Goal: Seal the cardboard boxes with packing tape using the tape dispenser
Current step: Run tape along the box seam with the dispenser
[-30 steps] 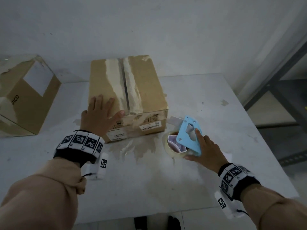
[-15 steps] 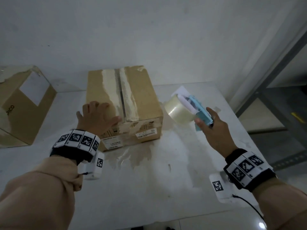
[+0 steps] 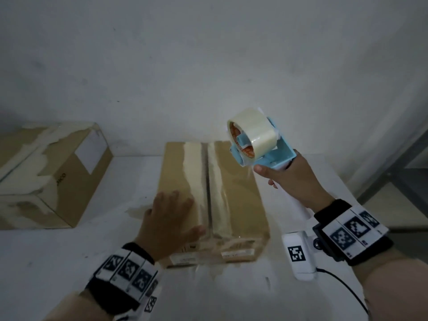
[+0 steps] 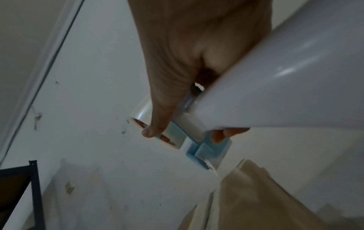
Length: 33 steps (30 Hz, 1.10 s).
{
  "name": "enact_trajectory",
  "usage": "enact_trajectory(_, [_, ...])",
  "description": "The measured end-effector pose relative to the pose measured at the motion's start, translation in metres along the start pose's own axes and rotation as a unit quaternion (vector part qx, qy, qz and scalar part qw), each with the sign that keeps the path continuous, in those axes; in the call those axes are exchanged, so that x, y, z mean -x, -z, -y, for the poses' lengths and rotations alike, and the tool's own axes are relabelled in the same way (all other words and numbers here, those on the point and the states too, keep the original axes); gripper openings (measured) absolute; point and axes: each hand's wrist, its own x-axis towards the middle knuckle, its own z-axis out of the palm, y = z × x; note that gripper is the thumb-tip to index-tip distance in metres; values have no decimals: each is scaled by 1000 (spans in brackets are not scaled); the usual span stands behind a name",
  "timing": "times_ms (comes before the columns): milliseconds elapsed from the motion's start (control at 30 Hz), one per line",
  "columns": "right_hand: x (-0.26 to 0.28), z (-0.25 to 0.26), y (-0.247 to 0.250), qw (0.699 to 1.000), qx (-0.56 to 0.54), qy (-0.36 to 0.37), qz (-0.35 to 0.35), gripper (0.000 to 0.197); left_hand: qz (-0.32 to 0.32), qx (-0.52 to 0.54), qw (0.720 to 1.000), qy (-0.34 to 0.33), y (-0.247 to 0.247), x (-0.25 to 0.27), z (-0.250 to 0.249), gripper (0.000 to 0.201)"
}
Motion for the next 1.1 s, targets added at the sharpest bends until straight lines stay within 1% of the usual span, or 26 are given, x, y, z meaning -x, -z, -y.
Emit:
enact_trajectory(33, [-4,1,-7,1000,-7,-3,-2,38,-28,-23,999,-15,-6,4,1,76])
enact_trajectory(67, [-8,0,-12,1000,-13,-3,-4,38,-37,-47,998,-18,-9,9,2,70])
enact_trajectory(100, [-11,1,-18,1000,-19,-2,-6,36,-33,-55,997,-33,-12,14,5,68])
enact_trajectory(167, [-17,3,-27,1000,-22,5,-4,32,-51,-79,993,-74,-12,23,8,69])
enact_trajectory(200, [-20,4,-30,1000,-23,8,1,30,-55,-90,991,-84,-10,27,10,70])
enact_trajectory(233, [-23,5,-34,1000,-24,11,6,27,-54,-99,988,-104,-14,30,14,70])
enact_trajectory(300, [-27,9,-40,999,-29,14,13,20,-49,-105,986,-123,1,34,13,70])
enact_trajectory(333, [-29,10,-43,999,-34,15,13,21,-45,-116,983,-135,13,33,13,77])
enact_trajectory(400, [-33,12,-49,999,-47,16,9,28,-43,-147,975,-160,33,22,15,107])
enact_trajectory(433, [-35,13,-52,998,-53,16,6,31,-49,-132,976,-165,39,14,21,119])
enact_trajectory(467, [-37,14,-54,998,-59,19,5,33,-63,-94,981,-158,43,2,26,126])
enact_trajectory(500, [-39,13,-56,998,-65,19,5,35,-82,-57,984,-151,47,-12,31,128])
enact_trajectory(533, [-41,12,-56,997,-70,17,7,36,-90,-35,985,-144,51,-23,35,128])
enact_trajectory(600, [-45,12,-57,996,-82,21,14,35,-84,-22,990,-115,53,-47,40,125])
enact_trajectory(633, [-49,11,-56,996,-85,29,19,32,-68,-20,993,-95,52,-57,41,121])
enact_trajectory(667, [-53,10,-55,995,-86,38,24,30,-41,-24,996,-74,50,-64,42,112])
enact_trajectory(700, [-57,10,-53,995,-83,46,33,30,-6,-22,998,-56,48,-68,42,101])
enact_trajectory(733, [-62,10,-51,994,-80,51,47,35,29,-11,999,-43,44,-70,42,95])
enact_trajectory(767, [-67,12,-49,994,-79,55,60,43,47,0,998,-38,40,-71,43,96])
enact_trajectory(833, [-76,15,-48,991,-85,58,85,61,49,-12,998,-49,35,-68,46,119])
enact_trajectory(867, [-80,15,-48,989,-93,58,96,65,46,-20,997,-58,34,-66,48,128])
enact_trajectory(900, [-84,15,-49,988,-102,58,105,68,43,-28,996,-66,35,-61,48,132])
enact_trajectory(933, [-87,15,-52,986,-109,56,113,71,43,-36,996,-73,35,-56,47,130])
enact_trajectory(1000, [-94,13,-57,983,-117,50,131,75,47,-54,994,-81,37,-49,44,120])
enact_trajectory(1033, [-97,11,-60,982,-118,49,140,77,45,-76,993,-84,42,-47,42,109])
enact_trajectory(1100, [-101,9,-68,979,-117,56,158,78,18,-99,990,-98,55,-46,40,67])
